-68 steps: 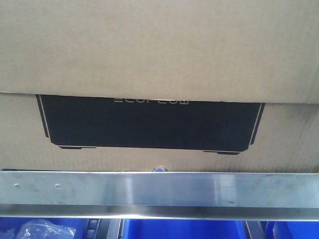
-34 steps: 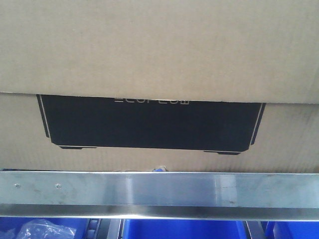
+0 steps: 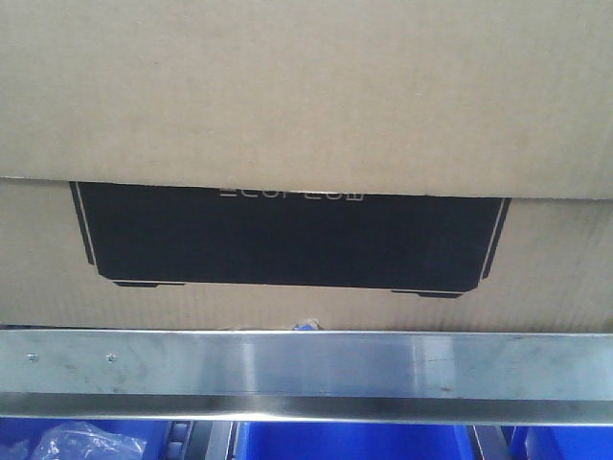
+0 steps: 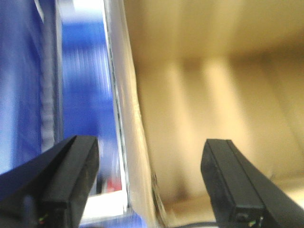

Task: Grab box from left shelf to table start
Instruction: 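Clamp the cardboard box side walls with both grippers on the shelf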

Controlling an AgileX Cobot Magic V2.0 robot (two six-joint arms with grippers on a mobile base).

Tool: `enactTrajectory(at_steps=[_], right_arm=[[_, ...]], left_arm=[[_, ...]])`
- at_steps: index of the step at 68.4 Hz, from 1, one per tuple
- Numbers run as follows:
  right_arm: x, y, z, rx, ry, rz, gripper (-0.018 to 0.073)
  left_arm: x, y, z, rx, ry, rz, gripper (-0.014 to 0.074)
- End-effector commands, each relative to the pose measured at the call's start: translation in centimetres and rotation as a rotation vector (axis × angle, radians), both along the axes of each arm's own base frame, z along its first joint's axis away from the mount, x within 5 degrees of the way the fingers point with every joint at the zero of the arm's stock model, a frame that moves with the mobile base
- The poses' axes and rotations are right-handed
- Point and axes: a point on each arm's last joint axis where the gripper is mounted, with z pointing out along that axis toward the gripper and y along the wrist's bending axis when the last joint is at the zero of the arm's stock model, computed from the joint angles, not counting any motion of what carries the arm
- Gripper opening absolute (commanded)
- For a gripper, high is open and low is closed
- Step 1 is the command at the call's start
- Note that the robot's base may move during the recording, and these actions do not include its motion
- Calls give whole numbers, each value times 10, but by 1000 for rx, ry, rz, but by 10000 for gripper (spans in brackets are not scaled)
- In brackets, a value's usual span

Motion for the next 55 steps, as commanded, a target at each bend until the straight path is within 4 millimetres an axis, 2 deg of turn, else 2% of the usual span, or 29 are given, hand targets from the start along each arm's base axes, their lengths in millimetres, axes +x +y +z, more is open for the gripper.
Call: enactTrajectory(at_steps=[1, 16, 27, 40, 55], right_arm=[[0, -1, 9, -10, -102, -8, 58], [0, -1, 9, -11, -103, -8, 58], [-1, -1, 10, -10, -116, -8, 58], [-1, -1, 15, 0, -168, -11, 58], [-3, -1, 27, 135, -200, -8, 58]], left_arm=[[13, -1, 13, -21, -32, 50, 372], [53, -9, 2, -5, 70, 86, 372], [68, -13, -6, 14, 137, 88, 372], [80, -16, -16, 27, 196, 88, 372], [82, -17, -19, 31, 219, 87, 372]])
